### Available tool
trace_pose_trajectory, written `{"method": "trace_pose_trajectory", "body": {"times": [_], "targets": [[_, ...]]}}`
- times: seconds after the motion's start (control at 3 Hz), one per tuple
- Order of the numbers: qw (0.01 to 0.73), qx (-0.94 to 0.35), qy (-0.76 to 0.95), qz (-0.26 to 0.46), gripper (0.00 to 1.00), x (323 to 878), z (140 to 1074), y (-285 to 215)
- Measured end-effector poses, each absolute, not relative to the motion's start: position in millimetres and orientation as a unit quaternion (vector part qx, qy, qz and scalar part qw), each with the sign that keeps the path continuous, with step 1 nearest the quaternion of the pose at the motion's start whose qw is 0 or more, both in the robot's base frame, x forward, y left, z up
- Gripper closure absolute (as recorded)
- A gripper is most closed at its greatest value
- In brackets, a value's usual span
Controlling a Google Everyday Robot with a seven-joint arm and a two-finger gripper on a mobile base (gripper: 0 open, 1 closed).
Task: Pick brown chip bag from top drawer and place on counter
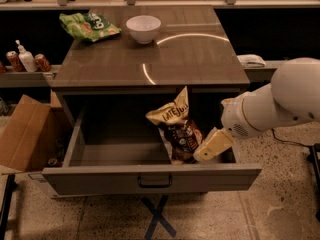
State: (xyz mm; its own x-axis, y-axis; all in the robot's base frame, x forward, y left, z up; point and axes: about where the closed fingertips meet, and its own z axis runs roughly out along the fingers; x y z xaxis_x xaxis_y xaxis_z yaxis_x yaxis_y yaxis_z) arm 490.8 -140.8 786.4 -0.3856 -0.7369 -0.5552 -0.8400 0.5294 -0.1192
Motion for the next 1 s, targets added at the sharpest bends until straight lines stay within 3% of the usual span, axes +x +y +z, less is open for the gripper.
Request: {"method": "trace_pose_trajectory", "body": {"times": [1.0], "targets": [[0.328, -0.429, 0.828, 0.15, 0.0, 553, 729, -106]]}}
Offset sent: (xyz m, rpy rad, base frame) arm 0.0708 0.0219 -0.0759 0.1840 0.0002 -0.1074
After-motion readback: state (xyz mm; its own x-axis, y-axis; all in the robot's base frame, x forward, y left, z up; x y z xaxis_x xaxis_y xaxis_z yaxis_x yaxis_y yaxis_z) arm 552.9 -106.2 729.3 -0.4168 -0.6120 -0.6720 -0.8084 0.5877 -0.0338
